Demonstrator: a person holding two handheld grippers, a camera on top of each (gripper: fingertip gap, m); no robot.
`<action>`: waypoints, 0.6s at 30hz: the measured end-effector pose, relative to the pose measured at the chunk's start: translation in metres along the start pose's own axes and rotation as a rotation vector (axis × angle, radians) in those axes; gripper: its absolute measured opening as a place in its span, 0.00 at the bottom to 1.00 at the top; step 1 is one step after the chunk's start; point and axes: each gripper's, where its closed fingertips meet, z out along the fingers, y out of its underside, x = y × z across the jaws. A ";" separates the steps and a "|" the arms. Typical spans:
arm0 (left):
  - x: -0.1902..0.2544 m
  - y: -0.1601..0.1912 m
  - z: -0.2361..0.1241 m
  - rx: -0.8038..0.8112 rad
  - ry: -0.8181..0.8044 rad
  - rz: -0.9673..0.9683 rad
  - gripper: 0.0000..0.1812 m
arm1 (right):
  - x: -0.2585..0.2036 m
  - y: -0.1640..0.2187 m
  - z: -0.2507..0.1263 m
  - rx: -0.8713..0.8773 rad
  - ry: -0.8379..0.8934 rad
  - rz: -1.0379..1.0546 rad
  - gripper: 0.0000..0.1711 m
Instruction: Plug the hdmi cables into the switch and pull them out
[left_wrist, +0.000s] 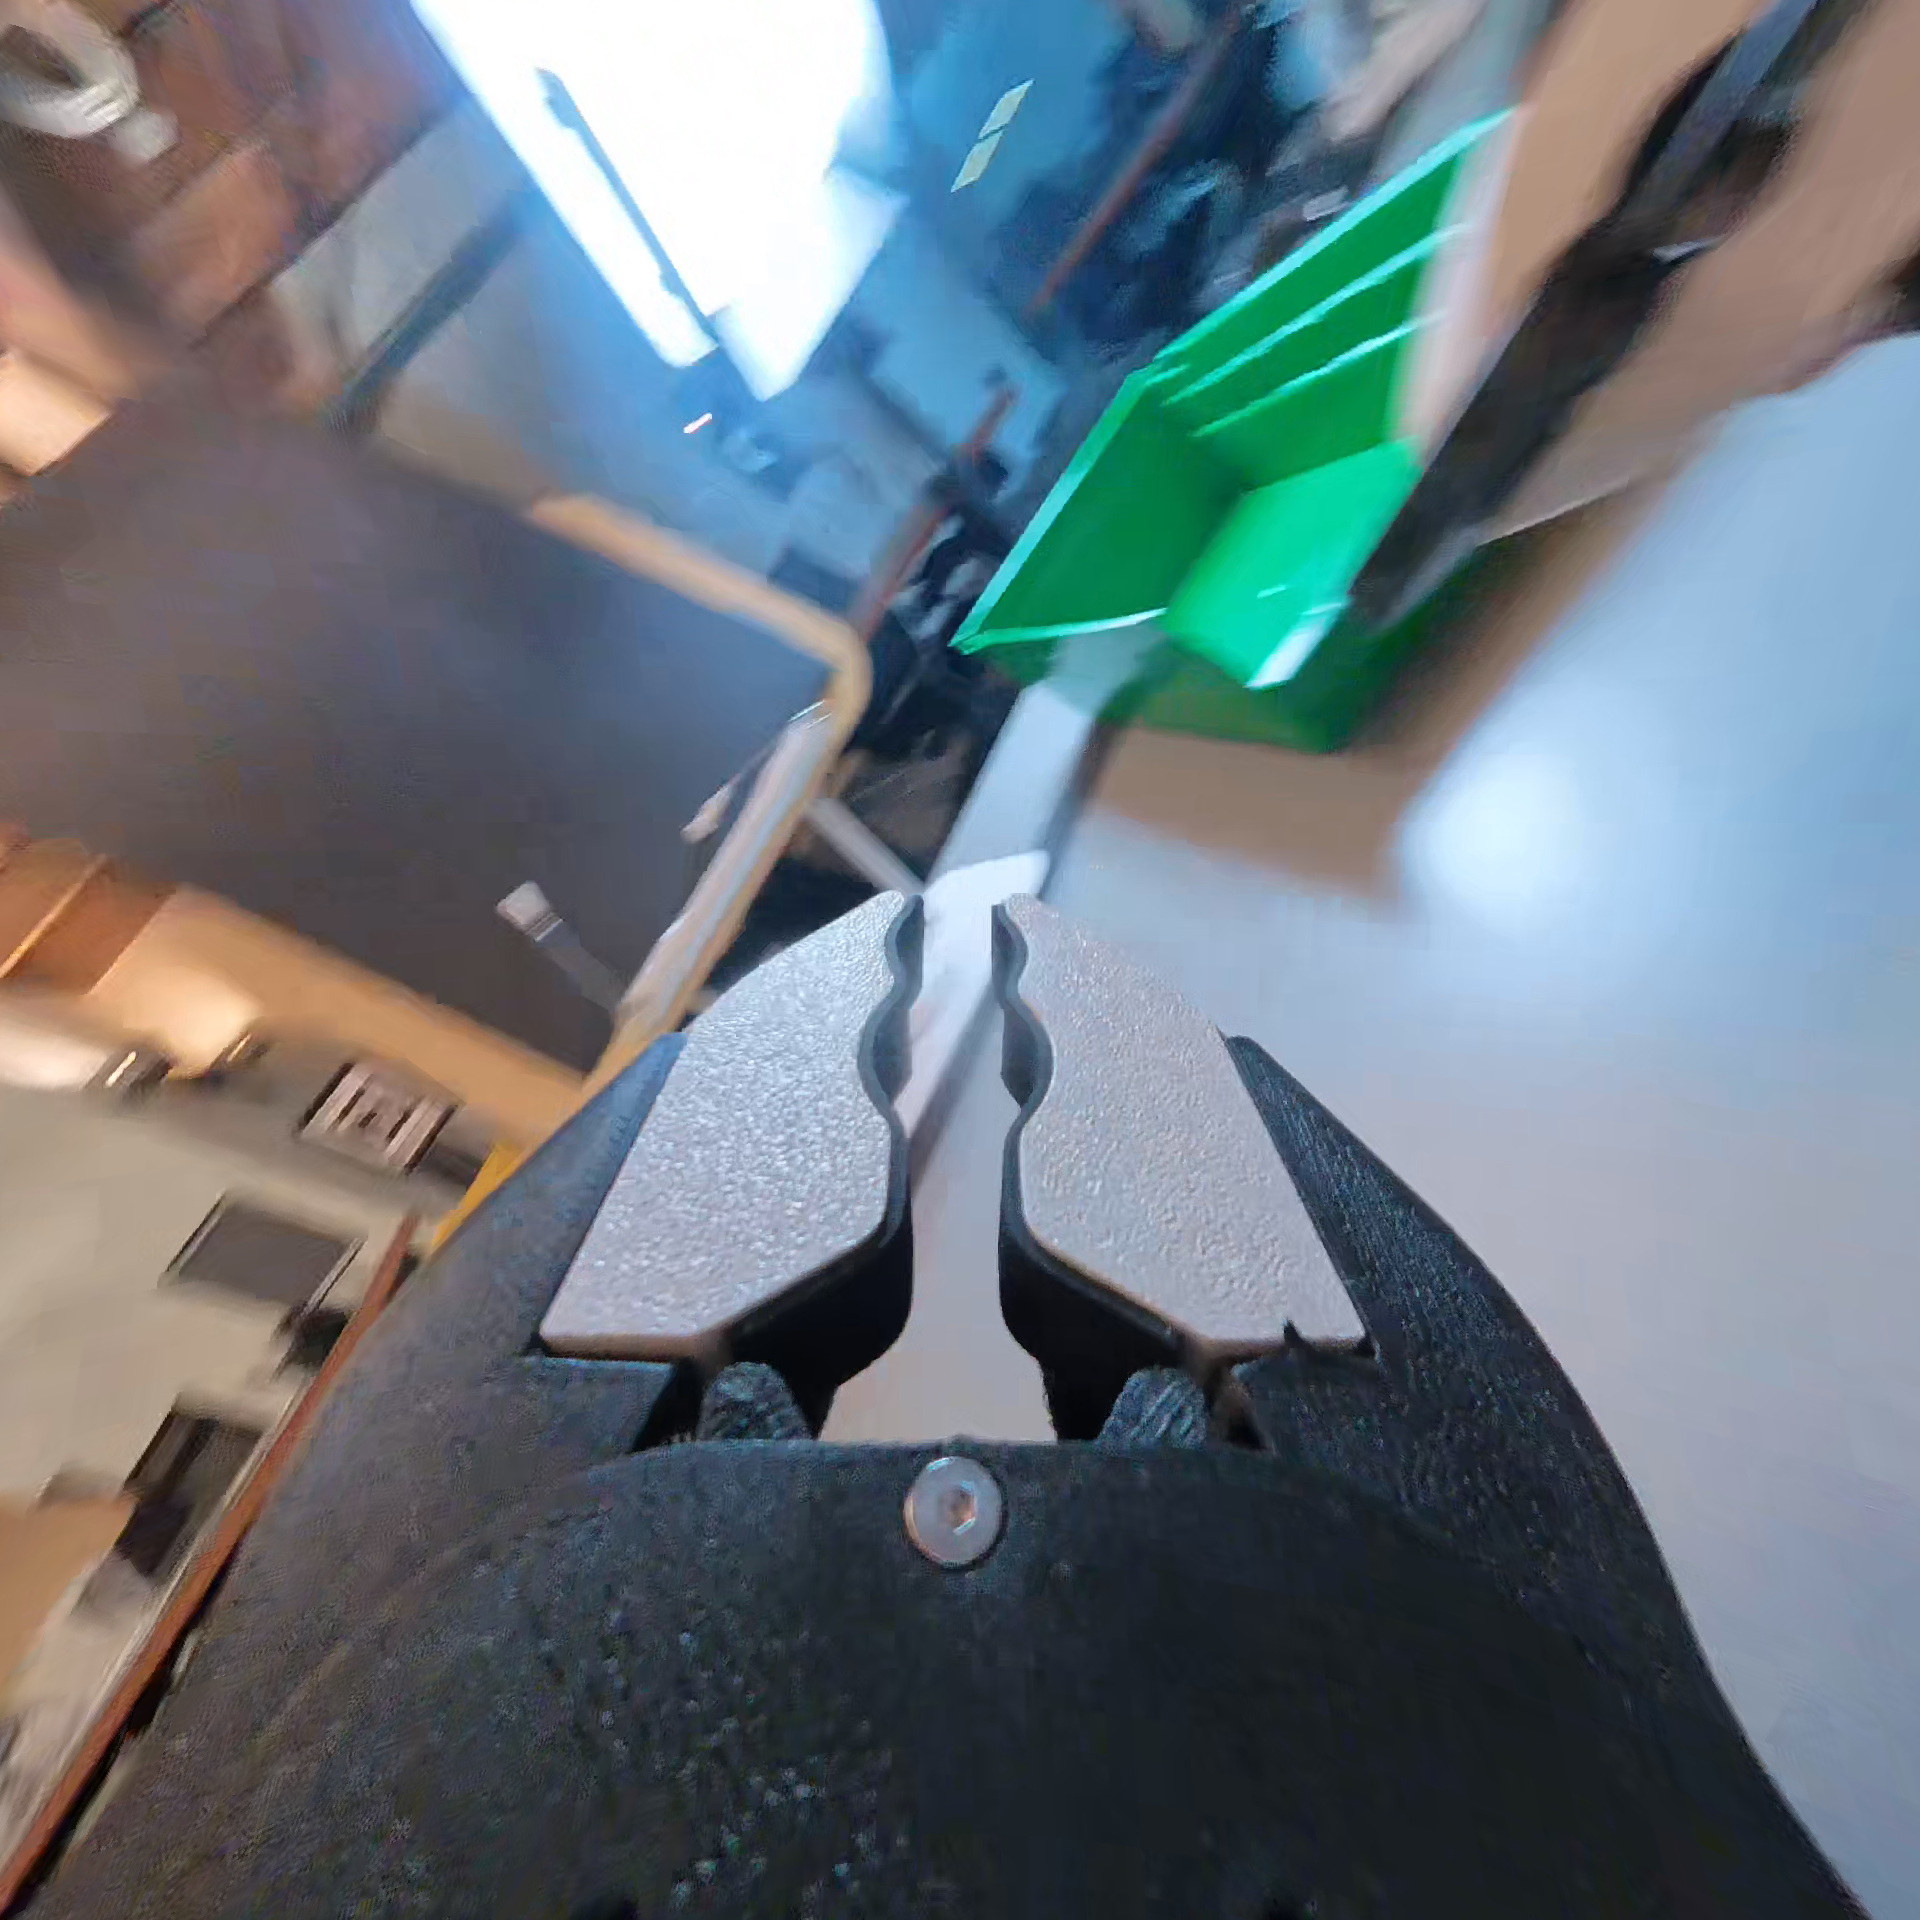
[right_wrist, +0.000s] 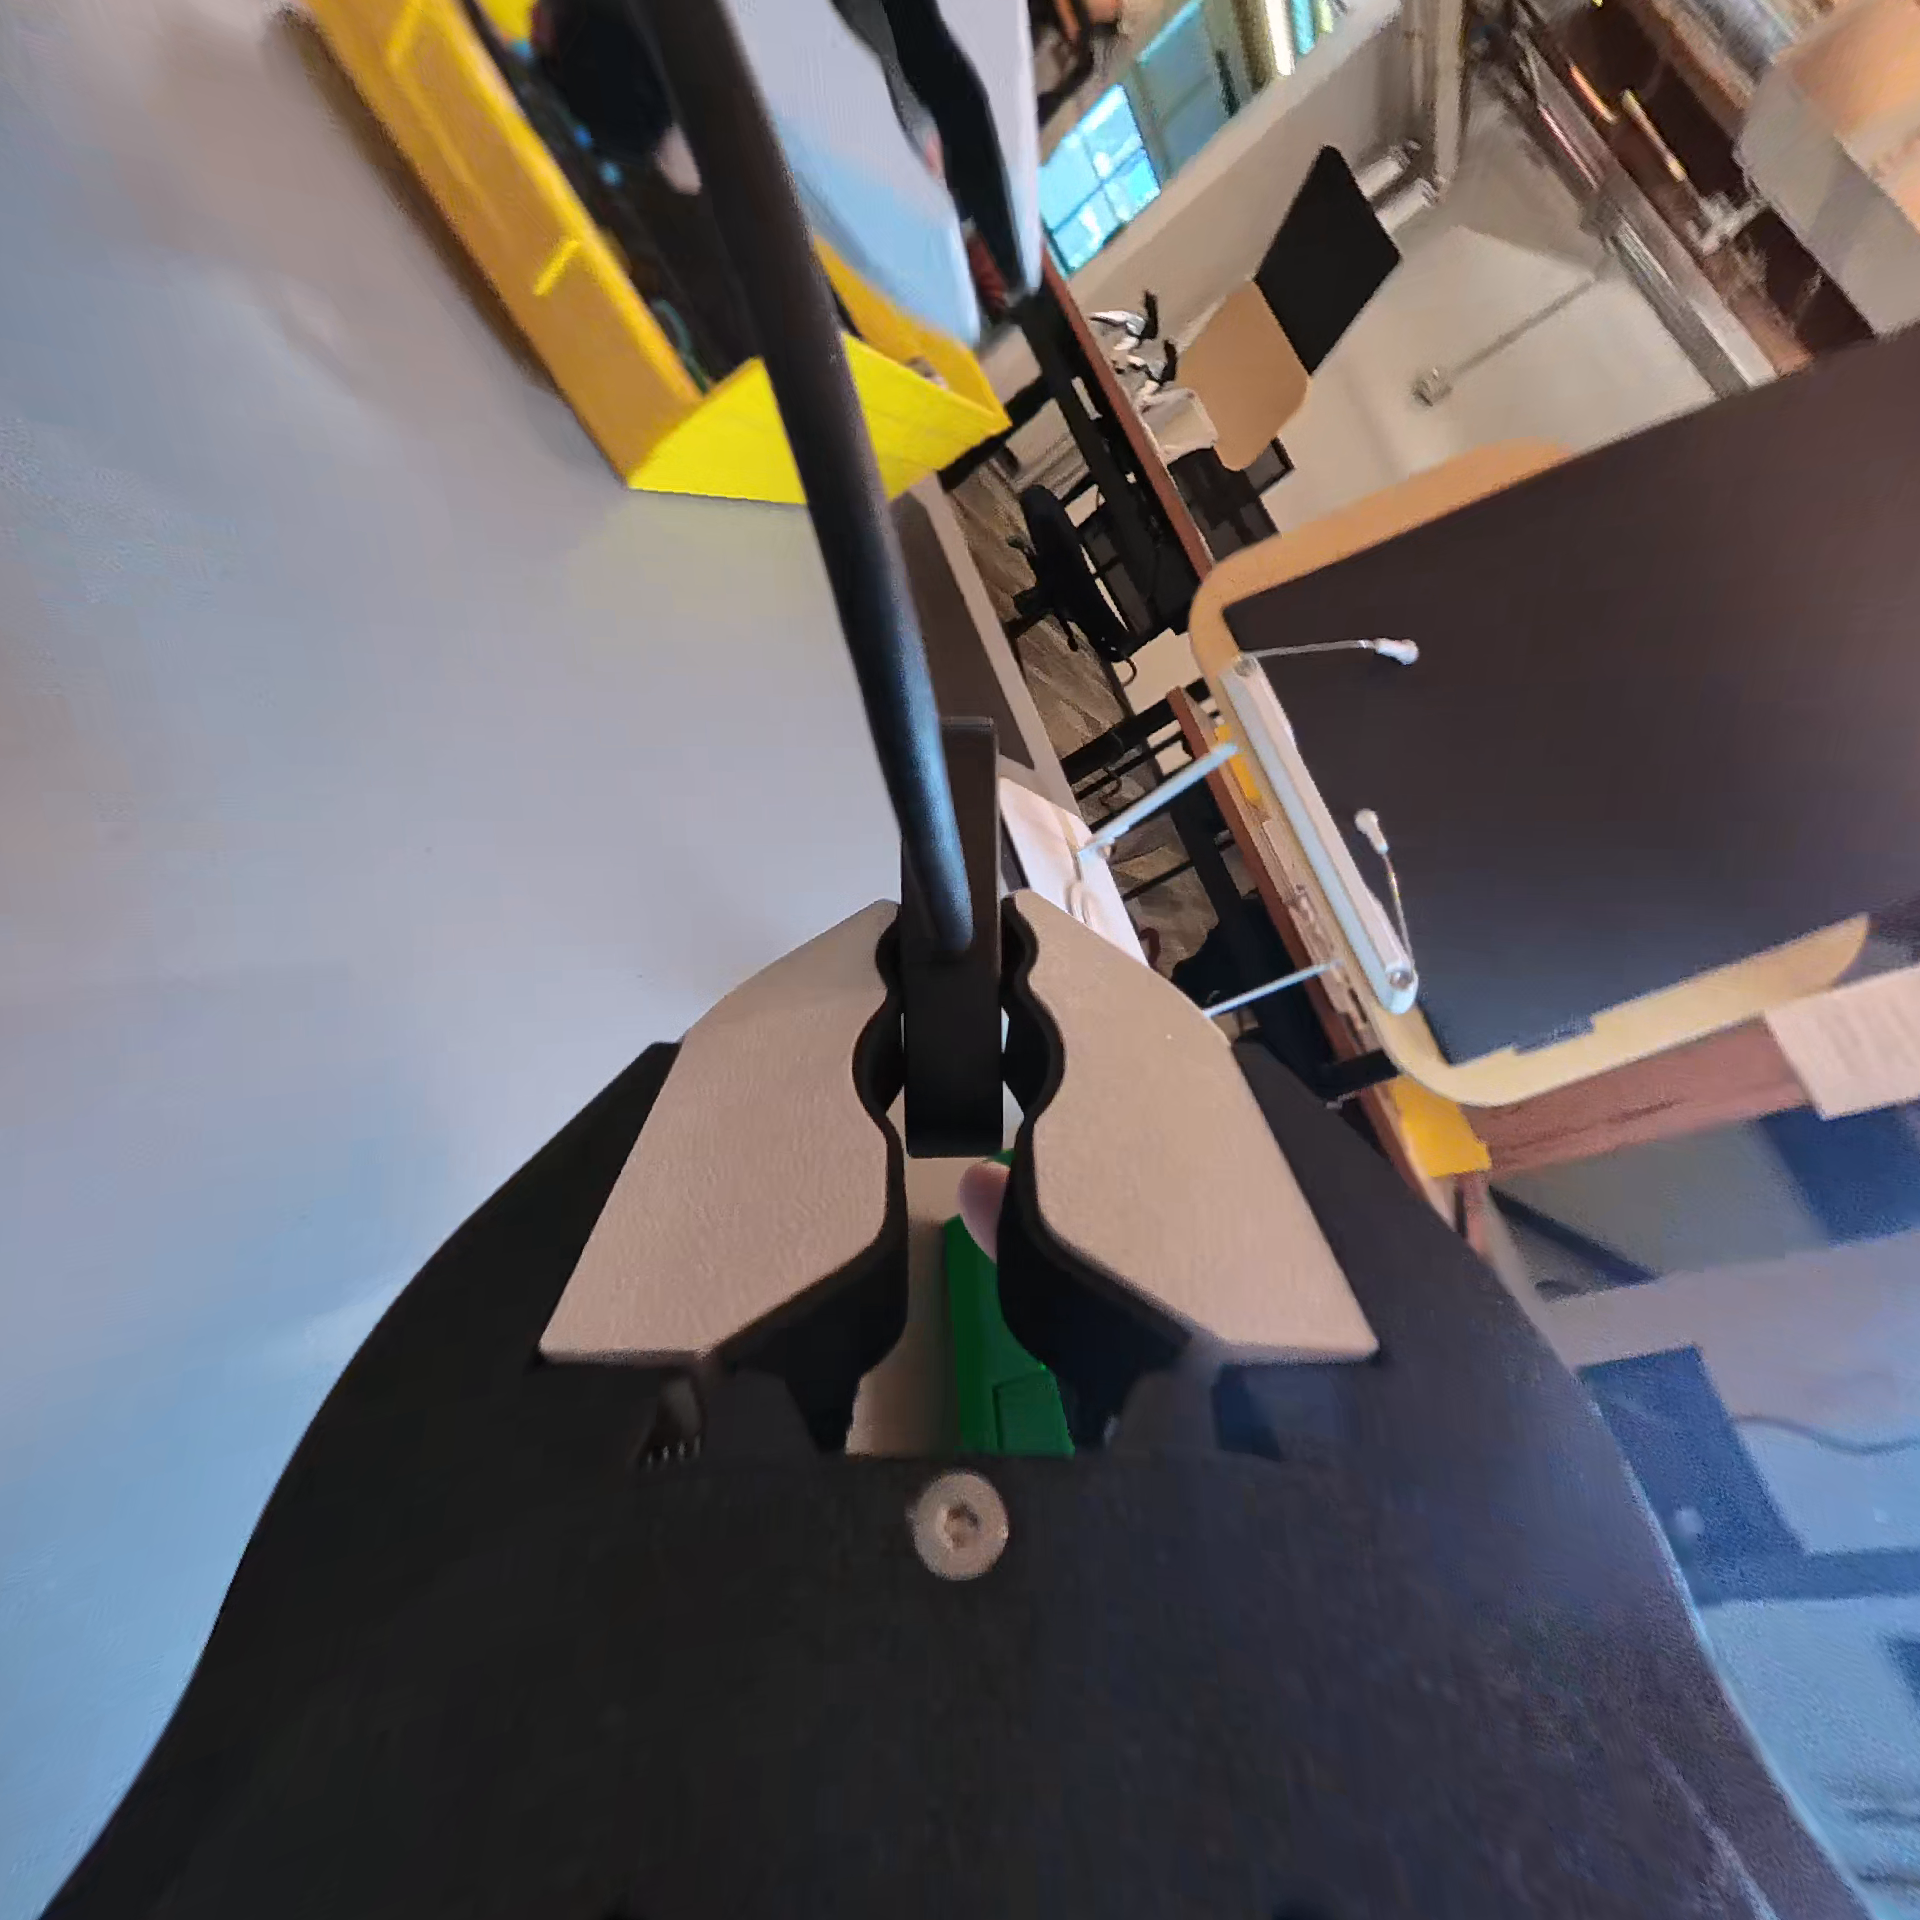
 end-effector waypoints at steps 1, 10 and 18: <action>-0.025 0.011 -0.008 -0.039 -0.082 -0.032 0.08 | 0.005 0.003 -0.001 0.001 0.009 0.037 0.08; -0.060 0.150 -0.074 -0.683 -0.063 -0.324 0.19 | 0.006 0.024 0.006 -0.046 -0.008 0.164 0.08; -0.103 0.124 -0.092 -0.615 -0.256 -0.208 0.04 | 0.017 0.018 0.001 -0.007 0.012 0.235 0.08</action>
